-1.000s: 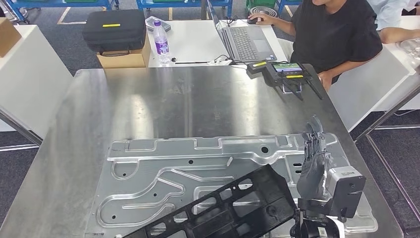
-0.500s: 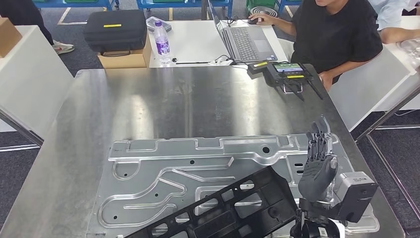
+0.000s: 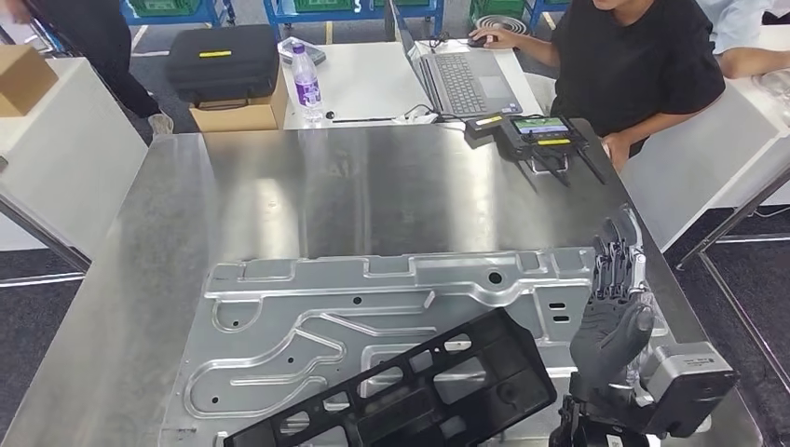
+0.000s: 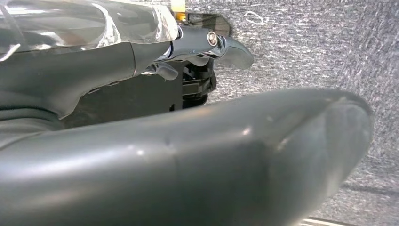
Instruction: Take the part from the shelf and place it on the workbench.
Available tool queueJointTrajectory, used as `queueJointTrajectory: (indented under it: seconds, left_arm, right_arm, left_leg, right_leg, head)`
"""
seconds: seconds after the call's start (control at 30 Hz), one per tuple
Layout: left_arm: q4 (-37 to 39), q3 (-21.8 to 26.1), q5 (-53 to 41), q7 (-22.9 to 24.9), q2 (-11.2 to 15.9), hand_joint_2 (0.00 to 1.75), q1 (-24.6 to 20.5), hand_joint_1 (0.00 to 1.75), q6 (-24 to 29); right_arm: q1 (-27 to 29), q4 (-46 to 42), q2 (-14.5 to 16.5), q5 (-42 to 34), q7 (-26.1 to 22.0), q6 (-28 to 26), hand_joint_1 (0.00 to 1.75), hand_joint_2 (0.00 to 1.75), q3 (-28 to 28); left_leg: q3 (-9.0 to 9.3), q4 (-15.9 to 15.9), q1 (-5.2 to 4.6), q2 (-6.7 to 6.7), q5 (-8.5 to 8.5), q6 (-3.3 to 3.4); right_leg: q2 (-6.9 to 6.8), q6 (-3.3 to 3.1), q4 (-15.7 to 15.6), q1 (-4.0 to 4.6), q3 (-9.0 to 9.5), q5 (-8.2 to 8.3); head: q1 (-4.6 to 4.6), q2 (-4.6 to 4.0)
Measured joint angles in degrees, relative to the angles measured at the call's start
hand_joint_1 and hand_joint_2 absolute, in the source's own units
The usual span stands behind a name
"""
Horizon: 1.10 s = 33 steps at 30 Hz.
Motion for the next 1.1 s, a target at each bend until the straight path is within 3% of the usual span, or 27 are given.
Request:
queueJointTrajectory:
  seconds: [0.07,0.13,0.17,0.23,0.27,0.3,0.33,0.37,0.47,0.53,0.6,0.63,0.7,0.77,0.8,0.83,0.87,0.93,1.0,1.03,1.1]
  left_arm:
    - [0.0,0.0,0.1,-0.2,0.0,0.0,0.0,0.0,-0.3]
    - [0.0,0.0,0.2,-0.2,0.0,0.0,0.1,0.0,-0.4]
    - [0.0,0.0,0.2,-0.2,0.0,0.0,0.1,0.0,-0.4]
    - [0.0,0.0,0.2,-0.3,0.0,0.0,0.0,0.0,-0.4]
    - [0.0,0.0,0.2,-0.3,0.0,0.0,0.0,0.0,-0.4]
    - [0.0,0.0,0.2,-0.3,0.0,0.0,0.0,0.0,-0.4]
    - [0.0,0.0,0.3,-0.3,0.0,0.0,0.0,0.0,-0.4]
    - [0.0,0.0,0.3,-0.3,0.0,0.0,0.0,0.0,-0.4]
    - [0.0,0.0,0.5,-0.4,0.1,0.0,-0.1,0.0,-0.5]
    - [0.0,0.0,0.7,-0.5,0.0,0.0,-0.2,0.0,-0.7]
    - [0.0,0.0,0.8,-0.6,0.0,0.0,-0.1,0.0,-0.8]
    - [0.0,0.0,0.8,-0.6,0.0,0.0,-0.1,0.0,-0.8]
    - [0.0,0.0,0.8,-0.6,-0.1,0.0,-0.1,0.0,-0.9]
    - [0.0,0.0,0.8,-0.6,-0.1,0.0,-0.1,0.0,-1.0]
    - [0.0,0.0,0.8,-0.6,-0.1,0.0,-0.1,0.0,-1.1]
    - [0.0,0.0,0.8,-0.6,-0.1,0.0,-0.1,0.0,-1.1]
    - [0.0,0.0,0.8,-0.6,-0.1,0.0,-0.1,0.0,-1.1]
    - [0.0,0.0,0.8,-0.6,0.0,0.0,-0.1,0.0,-1.2]
    - [0.0,0.0,0.9,-0.6,0.0,0.0,-0.2,0.0,-1.2]
    - [0.0,0.0,0.9,-0.7,0.0,0.0,-0.2,0.0,-1.3]
    - [0.0,0.0,1.0,-0.7,0.1,0.0,-0.1,0.0,-1.3]
  right_arm:
    - [-0.1,-0.4,0.0,0.3,0.4,0.0,0.0,0.0,0.2]
    - [-0.2,-0.7,0.1,0.4,0.5,0.0,0.0,0.0,0.4]
    - [-0.2,-0.9,0.1,0.4,0.6,0.0,0.0,0.0,0.4]
    - [-0.2,-1.1,0.2,0.4,0.6,0.0,0.0,0.0,0.6]
    - [-0.2,-1.2,0.2,0.4,0.6,0.0,0.0,0.0,0.7]
    - [-0.2,-1.2,0.2,0.4,0.5,0.0,0.0,0.0,0.8]
    - [-0.3,-1.2,0.2,0.4,0.5,0.0,0.0,0.0,0.9]
    - [-0.3,-1.2,0.2,0.3,0.4,0.0,0.0,0.0,1.0]
    - [-0.3,-1.4,0.2,0.2,0.1,0.0,0.0,0.0,1.2]
    - [-0.4,-1.5,0.2,0.2,-0.1,0.0,0.0,0.0,1.3]
    - [-0.4,-1.7,0.2,0.2,-0.3,0.0,0.0,0.0,1.4]
    - [-0.4,-1.7,0.2,0.2,-0.4,0.0,0.0,0.0,1.5]
    - [-0.4,-1.8,0.3,0.4,-0.5,0.0,0.0,0.0,1.6]
    - [-0.4,-1.8,0.3,0.4,-0.6,0.0,0.0,0.0,1.7]
    - [-0.4,-1.8,0.3,0.4,-0.6,0.0,0.0,0.0,1.7]
    - [-0.3,-1.8,0.3,0.4,-0.6,0.0,0.0,0.0,1.7]
    - [-0.3,-1.8,0.3,0.4,-0.6,0.0,0.0,0.0,1.7]
    - [-0.4,-1.8,0.3,0.4,-0.6,0.0,0.0,0.0,1.8]
    - [-0.4,-1.9,0.3,0.2,-0.6,0.0,0.0,0.0,1.8]
    - [-0.4,-1.9,0.3,-0.1,-0.6,0.0,0.0,0.0,1.9]
    - [-0.4,-1.9,0.3,-0.9,-0.8,0.0,0.0,0.0,2.1]
  left_leg:
    - [-0.57,0.0,0.25,-0.22,0.73,-1.02]
    - [-1.79,1.5,0.64,0.15,-0.62,-1.6]
    - [-2.8,3.9,0.74,0.47,-2.75,-1.69]
    - [-5.28,11.8,0.59,1.0,-8.48,-1.58]
    - [-6.14,15.6,0.44,1.04,-10.48,-1.44]
    - [-6.17,18.0,0.19,1.06,-11.34,-1.18]
    - [-5.16,18.1,-0.12,1.06,-11.04,-0.8]
    - [-3.0,15.9,-0.5,1.07,-9.84,-0.33]
    - [6.07,3.0,-1.82,1.37,-6.7,1.41]
    - [8.44,-1.4,-2.27,1.57,-6.46,1.84]
    - [7.95,-2.0,-2.16,1.63,-5.75,1.83]
    - [7.58,-2.1,-2.01,1.7,-5.26,2.02]
    - [6.51,-2.3,-1.67,1.85,-4.09,2.42]
    - [5.15,-2.2,-1.62,1.87,-3.01,2.52]
    - [4.44,-2.2,-1.58,1.89,-2.49,2.39]
    - [3.77,-2.1,-1.49,1.89,-1.98,2.21]
    - [3.14,-1.9,-1.33,1.87,-1.54,1.94]
    - [1.9,-1.2,-1.11,1.76,-0.93,1.26]
    - [0.63,0.0,-1.12,1.58,-0.47,0.52]
    - [0.06,0.4,-1.14,1.51,-0.11,0.2]
    - [-0.8,0.7,-0.76,1.44,0.54,-0.36]
  right_leg:
    - [0.24,-1.21,0.2,0.51,-0.98,0.4]
    - [-0.17,-2.55,0.2,0.86,-2.02,1.08]
    - [-0.41,-3.23,0.2,0.95,-2.6,1.56]
    - [-0.79,-4.09,0.2,1.48,-3.67,2.4]
    - [-0.95,-4.31,0.2,1.8,-4.21,2.8]
    - [-1.1,-4.47,0.2,2.11,-4.75,3.21]
    - [-1.21,-4.59,0.2,2.38,-5.25,3.6]
    - [-1.29,-4.65,0.3,2.59,-5.66,3.96]
    - [-1.42,-4.57,0.3,3.03,-6.43,4.92]
    - [-1.47,-4.37,0.3,3.11,-6.79,5.69]
    - [-1.43,-3.96,0.5,2.99,-7.14,6.05]
    - [-1.31,-3.66,1.4,2.93,-7.57,5.11]
    - [-1.07,-3.05,6.3,2.72,-9.39,0.38]
    - [-1.01,-2.44,14.0,2.35,-11.59,-4.68]
    - [-1.02,-2.13,16.8,2.07,-11.95,-5.51]
    - [-1.02,-1.8,17.7,1.75,-11.43,-5.04]
    - [-1.02,-1.43,16.4,1.38,-9.77,-3.54]
    - [-0.9,-0.28,8.9,0.57,-4.17,-0.72]
    - [-0.39,0.1,2.3,0.35,-0.22,-0.51]
    - [-0.18,-0.17,1.0,0.53,0.19,-0.88]
    - [-0.37,-1.55,0.9,0.95,-0.74,-0.46]
  head:
    - [-0.06,0.0]
    - [-0.12,0.0]
    - [-0.16,0.0]
    - [-0.24,0.0]
    - [-0.25,0.0]
    - [-0.26,0.0]
    - [-0.26,0.0]
    - [-0.26,0.0]
    - [-0.25,0.0]
    - [-0.22,0.0]
    - [-0.23,0.0]
    - [-0.22,0.0]
    - [-0.19,0.0]
    - [-0.15,0.0]
    - [-0.15,0.0]
    - [-0.15,0.0]
    - [-0.15,0.0]
    - [-0.11,0.0]
    - [-0.03,0.0]
    - [-0.02,0.0]
    - [-0.09,0.0]
